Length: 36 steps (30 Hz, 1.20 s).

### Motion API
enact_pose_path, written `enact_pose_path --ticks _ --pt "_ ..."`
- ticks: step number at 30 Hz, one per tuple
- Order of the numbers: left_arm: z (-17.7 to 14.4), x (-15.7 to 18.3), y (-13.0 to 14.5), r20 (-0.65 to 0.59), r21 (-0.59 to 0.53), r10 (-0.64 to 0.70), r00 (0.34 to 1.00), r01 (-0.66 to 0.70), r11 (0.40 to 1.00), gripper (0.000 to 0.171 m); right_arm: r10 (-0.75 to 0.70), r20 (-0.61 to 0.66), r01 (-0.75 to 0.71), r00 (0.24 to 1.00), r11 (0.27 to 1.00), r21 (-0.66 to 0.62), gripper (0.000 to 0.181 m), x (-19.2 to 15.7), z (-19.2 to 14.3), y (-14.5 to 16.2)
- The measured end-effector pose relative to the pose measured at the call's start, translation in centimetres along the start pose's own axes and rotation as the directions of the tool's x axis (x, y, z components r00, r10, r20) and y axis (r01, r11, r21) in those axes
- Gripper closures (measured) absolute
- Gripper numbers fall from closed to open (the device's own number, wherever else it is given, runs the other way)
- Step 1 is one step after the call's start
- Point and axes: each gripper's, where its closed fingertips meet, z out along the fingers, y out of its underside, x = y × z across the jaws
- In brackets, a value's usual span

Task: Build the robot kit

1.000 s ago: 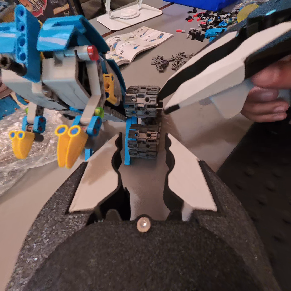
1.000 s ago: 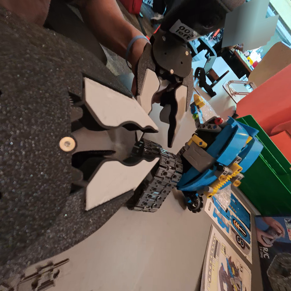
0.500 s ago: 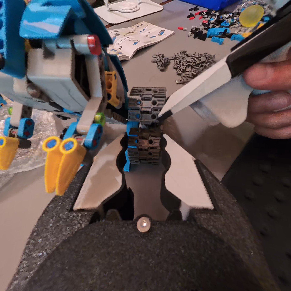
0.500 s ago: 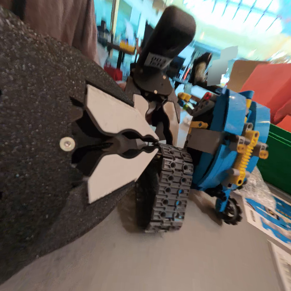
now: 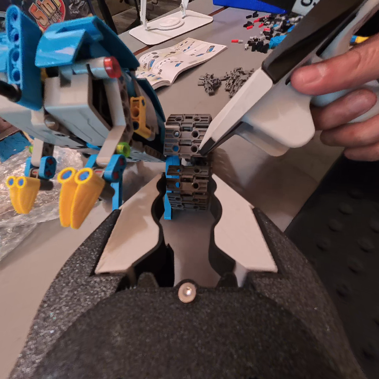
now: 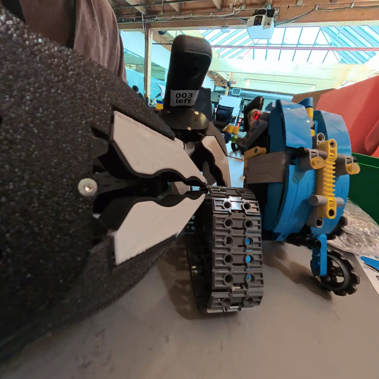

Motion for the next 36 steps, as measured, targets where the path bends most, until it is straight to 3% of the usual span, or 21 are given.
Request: enact_pose_path --ticks 13,23,36 --pt "-0.4 -0.1 -0.7 -0.058 0.033 -0.063 0.996 0.065 0.997 0.132 0.024 0.039 -0.023 0.999 1.0 -0.014 0.178 -0.1 0.2 0.3" --pt "-0.2 0.0 -0.5 -0.018 0.029 0.004 1.0 -0.003 1.0 0.132 0.064 0.083 -0.054 0.994 0.992 -0.115 0.178 -0.6 0.3 1.1" --pt "-0.4 0.1 -0.8 0.001 0.063 0.05 0.999 -0.05 0.997 0.133 -0.06 -0.033 0.054 0.998 0.984 -0.171 0.179 0.1 0.1 1.2"
